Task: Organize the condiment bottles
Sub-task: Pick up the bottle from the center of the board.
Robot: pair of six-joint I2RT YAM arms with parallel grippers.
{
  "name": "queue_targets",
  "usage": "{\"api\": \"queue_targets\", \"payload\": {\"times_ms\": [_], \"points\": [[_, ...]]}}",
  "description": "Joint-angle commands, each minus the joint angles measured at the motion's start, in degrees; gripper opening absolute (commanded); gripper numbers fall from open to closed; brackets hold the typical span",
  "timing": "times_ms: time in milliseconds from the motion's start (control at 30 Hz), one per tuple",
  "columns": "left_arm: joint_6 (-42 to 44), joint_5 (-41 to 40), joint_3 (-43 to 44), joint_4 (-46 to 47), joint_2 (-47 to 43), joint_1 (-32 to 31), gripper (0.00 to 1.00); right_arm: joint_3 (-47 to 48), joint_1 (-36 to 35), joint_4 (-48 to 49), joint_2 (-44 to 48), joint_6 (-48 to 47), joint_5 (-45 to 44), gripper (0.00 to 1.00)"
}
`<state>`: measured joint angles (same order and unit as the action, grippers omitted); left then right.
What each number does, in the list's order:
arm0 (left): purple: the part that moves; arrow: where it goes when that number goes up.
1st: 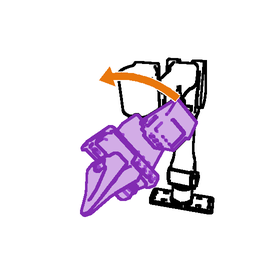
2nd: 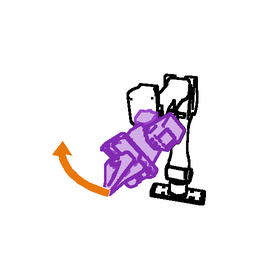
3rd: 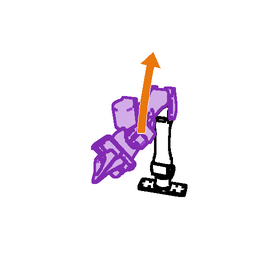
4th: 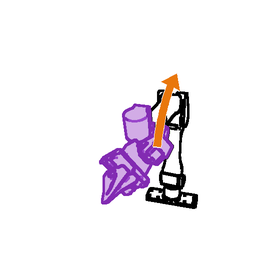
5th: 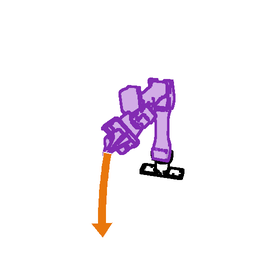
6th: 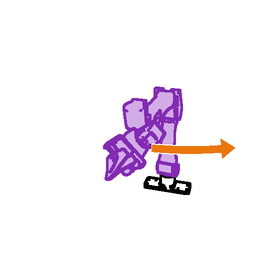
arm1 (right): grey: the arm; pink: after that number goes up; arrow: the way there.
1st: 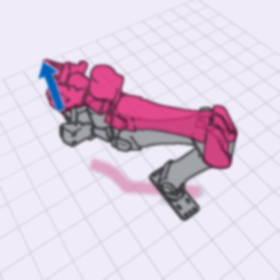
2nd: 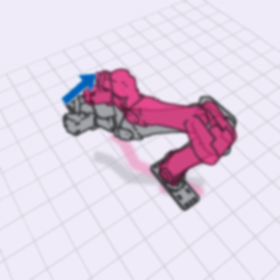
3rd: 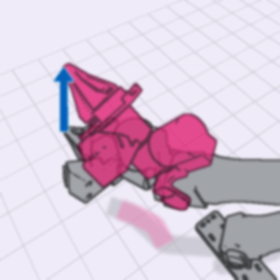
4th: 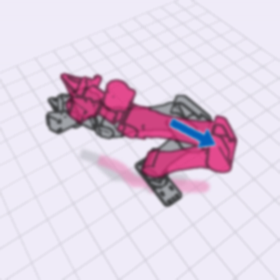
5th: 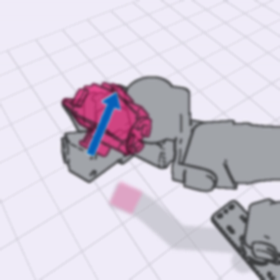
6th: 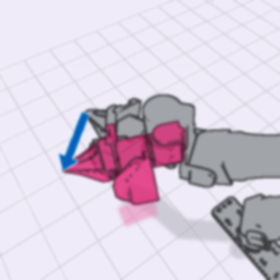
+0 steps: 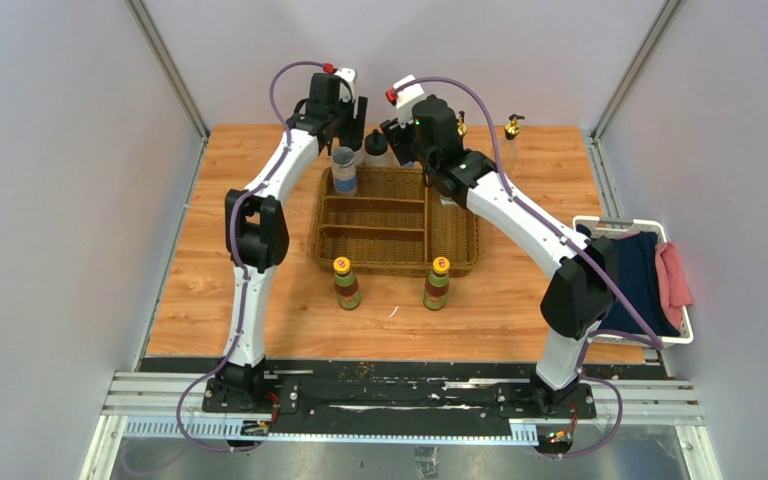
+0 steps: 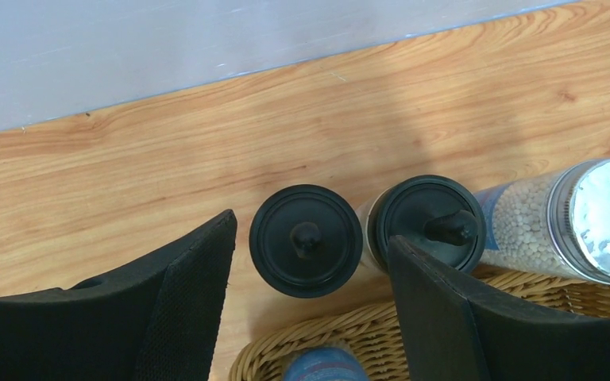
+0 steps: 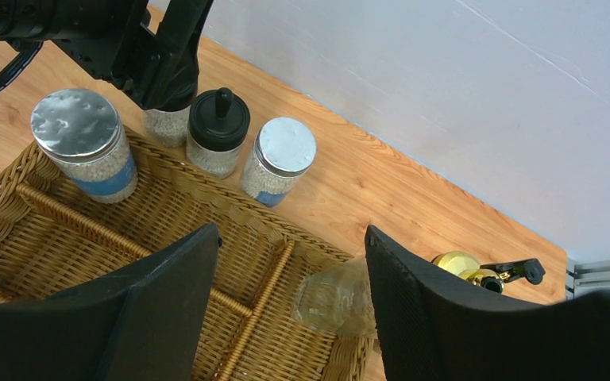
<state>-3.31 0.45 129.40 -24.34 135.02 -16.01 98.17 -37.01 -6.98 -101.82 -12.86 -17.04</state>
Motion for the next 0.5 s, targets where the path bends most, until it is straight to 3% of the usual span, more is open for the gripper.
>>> {"api": "queue_targets", "payload": {"times_ms": [0, 467], "points": [[0.4, 0.6, -0.4, -0.9, 1.5, -0.4, 0.78, -0.9, -0.2, 1.2, 0.9, 0.0, -1.3, 0.71], [2.1, 0.0, 2.7, -6.2, 3.6, -0.5, 0.82, -0.4, -0.1, 1.4, 0.5, 0.0, -1.2, 0.71]]}}
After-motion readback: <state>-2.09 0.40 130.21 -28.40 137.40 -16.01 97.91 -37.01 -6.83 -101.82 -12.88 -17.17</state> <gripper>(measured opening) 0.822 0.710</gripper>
